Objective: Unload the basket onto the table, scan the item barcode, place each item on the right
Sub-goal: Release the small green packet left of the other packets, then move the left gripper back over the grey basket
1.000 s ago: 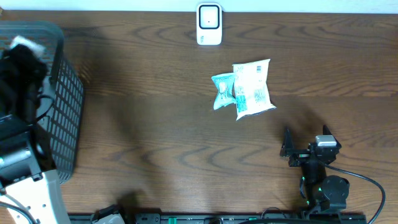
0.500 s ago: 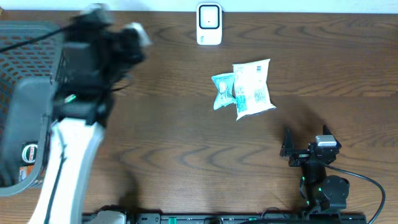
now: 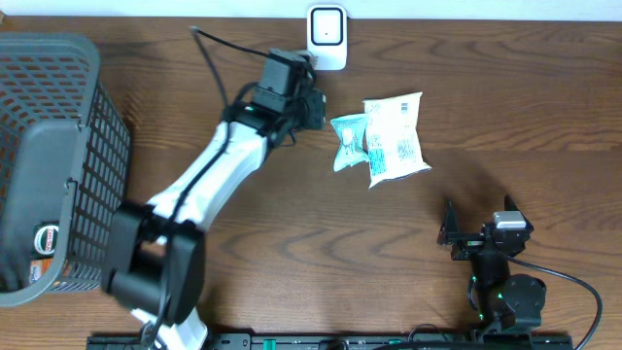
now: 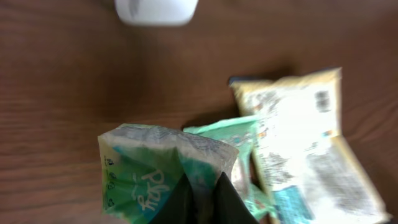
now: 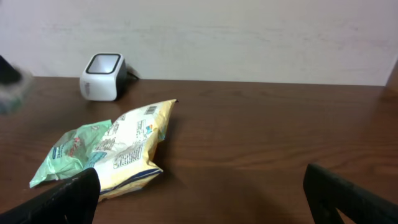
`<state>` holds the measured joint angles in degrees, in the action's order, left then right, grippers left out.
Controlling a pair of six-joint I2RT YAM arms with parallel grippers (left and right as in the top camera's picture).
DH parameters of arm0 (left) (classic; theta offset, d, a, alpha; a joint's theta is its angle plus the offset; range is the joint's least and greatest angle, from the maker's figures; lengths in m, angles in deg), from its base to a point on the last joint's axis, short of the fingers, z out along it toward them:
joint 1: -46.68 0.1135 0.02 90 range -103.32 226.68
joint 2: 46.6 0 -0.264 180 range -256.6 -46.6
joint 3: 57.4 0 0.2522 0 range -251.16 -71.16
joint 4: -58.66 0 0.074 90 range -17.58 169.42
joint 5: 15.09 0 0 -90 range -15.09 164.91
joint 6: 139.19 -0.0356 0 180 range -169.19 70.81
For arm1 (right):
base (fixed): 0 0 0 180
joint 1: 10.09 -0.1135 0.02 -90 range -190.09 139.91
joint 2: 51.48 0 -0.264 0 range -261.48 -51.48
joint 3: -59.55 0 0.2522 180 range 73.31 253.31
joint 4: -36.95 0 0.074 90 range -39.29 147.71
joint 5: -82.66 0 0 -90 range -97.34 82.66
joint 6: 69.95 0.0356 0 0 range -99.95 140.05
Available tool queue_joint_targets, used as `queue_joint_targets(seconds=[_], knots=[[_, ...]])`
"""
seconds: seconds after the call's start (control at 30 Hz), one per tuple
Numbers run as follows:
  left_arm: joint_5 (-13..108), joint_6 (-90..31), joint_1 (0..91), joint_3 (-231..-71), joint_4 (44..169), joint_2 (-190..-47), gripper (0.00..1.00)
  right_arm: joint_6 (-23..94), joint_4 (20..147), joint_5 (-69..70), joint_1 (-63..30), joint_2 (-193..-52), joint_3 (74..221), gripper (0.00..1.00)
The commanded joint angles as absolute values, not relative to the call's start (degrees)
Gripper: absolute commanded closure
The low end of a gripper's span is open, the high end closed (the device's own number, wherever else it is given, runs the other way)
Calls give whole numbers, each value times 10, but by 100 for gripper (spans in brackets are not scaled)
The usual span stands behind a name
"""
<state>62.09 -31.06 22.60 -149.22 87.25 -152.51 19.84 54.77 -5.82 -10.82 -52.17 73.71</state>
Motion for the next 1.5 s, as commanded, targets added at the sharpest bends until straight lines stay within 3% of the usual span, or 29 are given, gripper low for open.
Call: queue_joint_targets(seconds=[0.0,0.07,0.13,0.33,0.7,1.27,1.47], knots=[[620,-326,216,-1494,867,-1567,92,208,550,-57,-113,-519,736,1],[620,-324,212,-1494,869,-1577,85,208,550,-57,-113,-519,736,1],[620,-325,208,-1494,874,-1578,67,208,550,-57,-113,-519,736,1],[621,-325,207,-1494,875,-1574,46,208,550,-57,-113,-519,736,1],[621,-327,239,-1494,880,-1472,46,208,550,-57,-113,-519,736,1],[621,-335,479,-1494,952,-1213,45,208,550,-57,-113,-519,736,1],[747,-332,554,-1494,1062,-1194,46,208,550,-57,-113,-519,736,1]])
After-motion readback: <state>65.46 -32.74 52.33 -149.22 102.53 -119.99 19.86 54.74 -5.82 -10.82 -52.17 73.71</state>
